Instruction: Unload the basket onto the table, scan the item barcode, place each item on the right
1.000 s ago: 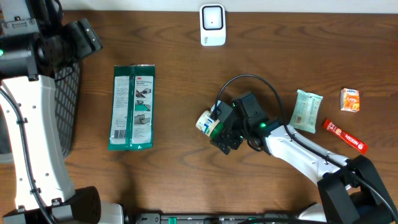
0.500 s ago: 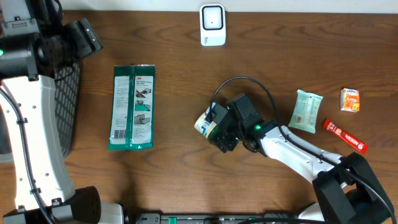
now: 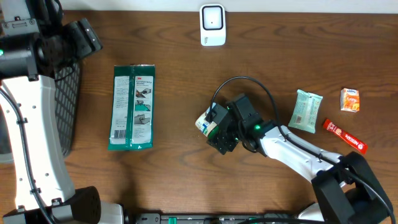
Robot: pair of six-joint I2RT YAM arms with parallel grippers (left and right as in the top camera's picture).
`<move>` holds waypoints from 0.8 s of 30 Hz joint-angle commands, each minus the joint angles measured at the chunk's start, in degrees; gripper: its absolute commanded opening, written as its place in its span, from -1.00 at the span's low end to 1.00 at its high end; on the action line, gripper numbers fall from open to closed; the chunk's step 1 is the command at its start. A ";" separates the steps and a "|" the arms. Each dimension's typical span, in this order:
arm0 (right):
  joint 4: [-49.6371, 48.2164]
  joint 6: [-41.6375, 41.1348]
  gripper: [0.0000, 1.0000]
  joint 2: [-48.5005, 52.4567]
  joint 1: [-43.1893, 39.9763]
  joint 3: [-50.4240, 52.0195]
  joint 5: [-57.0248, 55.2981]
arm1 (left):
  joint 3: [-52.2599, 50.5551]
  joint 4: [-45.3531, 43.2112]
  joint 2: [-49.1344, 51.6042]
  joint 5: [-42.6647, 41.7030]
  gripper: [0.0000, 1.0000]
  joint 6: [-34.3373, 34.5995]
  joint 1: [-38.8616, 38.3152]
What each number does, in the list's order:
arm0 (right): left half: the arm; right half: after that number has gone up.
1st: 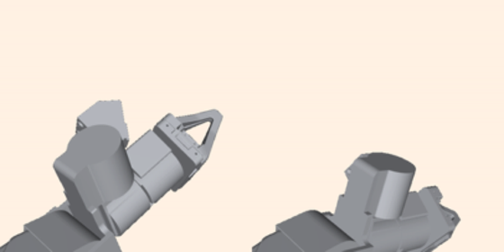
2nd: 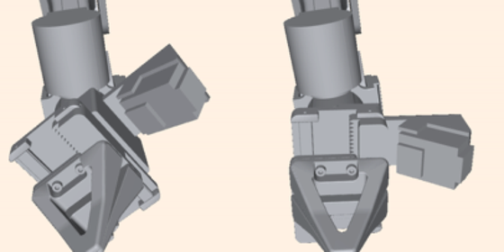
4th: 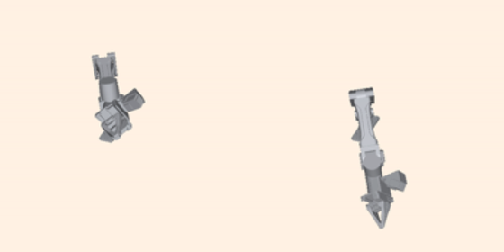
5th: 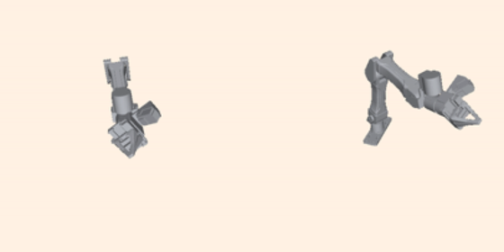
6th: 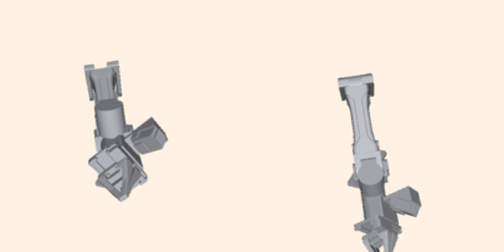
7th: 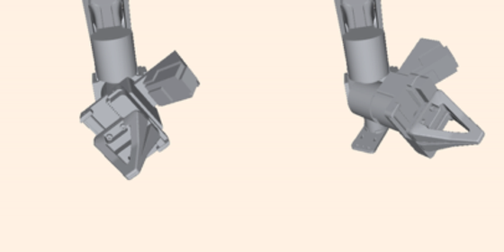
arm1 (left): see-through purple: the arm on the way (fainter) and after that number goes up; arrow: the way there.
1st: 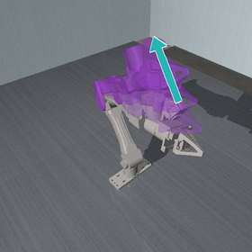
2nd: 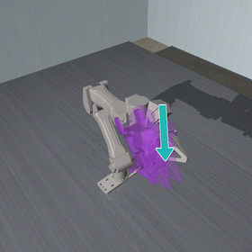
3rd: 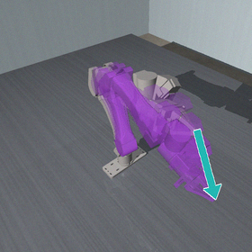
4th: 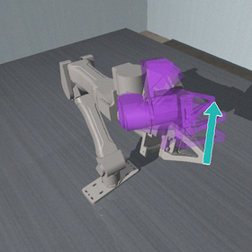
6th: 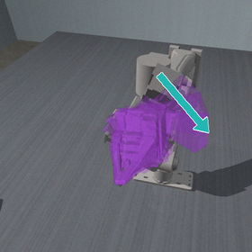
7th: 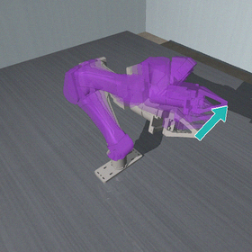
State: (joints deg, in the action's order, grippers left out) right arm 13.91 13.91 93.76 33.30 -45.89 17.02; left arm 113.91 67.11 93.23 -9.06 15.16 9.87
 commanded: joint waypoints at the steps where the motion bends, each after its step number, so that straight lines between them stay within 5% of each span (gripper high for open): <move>1: 0.00 -0.17 0.56 1.92 0.17 0.42 0.20 | 0.31 0.15 0.15 -0.35 0.69 -0.48 0.20; 7: 0.22 -0.22 0.25 2.05 0.13 0.37 -0.26 | 0.31 0.15 0.15 -0.35 0.69 -0.48 0.20; 12: 1.95 -2.75 0.18 -1.97 0.11 -1.18 -0.31 | 0.31 0.17 0.15 -0.35 0.69 -0.48 0.20; 14: 4.44 -5.90 0.00 -4.37 -0.24 -2.89 -1.53 | 0.31 0.15 0.15 -0.35 0.69 -0.48 0.20; 24: 42.32 -9.05 -0.25 -8.39 -3.13 -28.20 -2.19 | 0.31 0.15 0.15 -0.35 0.69 -0.48 0.20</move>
State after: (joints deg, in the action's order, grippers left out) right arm 51.75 6.90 87.00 30.89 -67.05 14.48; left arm 113.91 67.11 93.23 -9.08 15.16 9.87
